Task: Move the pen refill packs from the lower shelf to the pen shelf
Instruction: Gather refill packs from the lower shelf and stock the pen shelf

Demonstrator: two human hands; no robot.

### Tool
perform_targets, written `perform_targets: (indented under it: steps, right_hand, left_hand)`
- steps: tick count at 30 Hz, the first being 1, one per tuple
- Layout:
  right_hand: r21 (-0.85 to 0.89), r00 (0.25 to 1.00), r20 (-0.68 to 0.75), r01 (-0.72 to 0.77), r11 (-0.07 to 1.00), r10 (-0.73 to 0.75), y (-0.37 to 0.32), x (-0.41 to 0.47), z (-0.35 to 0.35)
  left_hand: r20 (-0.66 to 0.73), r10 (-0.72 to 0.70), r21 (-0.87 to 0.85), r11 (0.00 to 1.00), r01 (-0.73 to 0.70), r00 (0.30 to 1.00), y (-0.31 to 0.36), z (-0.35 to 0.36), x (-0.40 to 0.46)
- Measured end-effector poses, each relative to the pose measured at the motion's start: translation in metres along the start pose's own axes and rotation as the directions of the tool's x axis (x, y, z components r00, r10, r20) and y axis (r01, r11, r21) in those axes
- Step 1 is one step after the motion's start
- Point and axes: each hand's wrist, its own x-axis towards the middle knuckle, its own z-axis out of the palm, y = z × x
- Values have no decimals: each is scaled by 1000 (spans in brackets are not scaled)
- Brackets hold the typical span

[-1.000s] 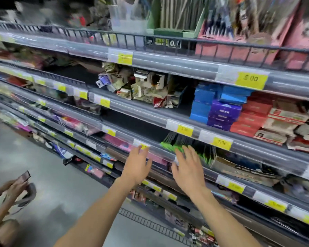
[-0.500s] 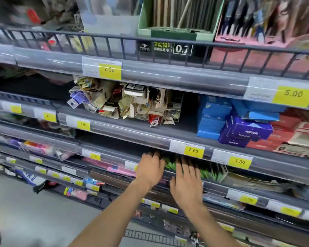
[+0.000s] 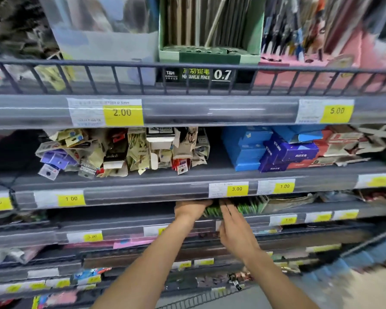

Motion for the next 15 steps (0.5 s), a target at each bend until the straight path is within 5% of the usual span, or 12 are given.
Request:
perform_targets:
  steps: [11,15]
  right_hand:
    - [-14,997,52,-52,999,52,-9,0,-12]
    - [-4,984,-179,-25,1000,24,-20,-4,-11]
  left_hand:
    - [171,-61,-369,921,121,983,-8,-23,-1]
    - [136,-121,-565,806,178,983,-20,-45,-18]
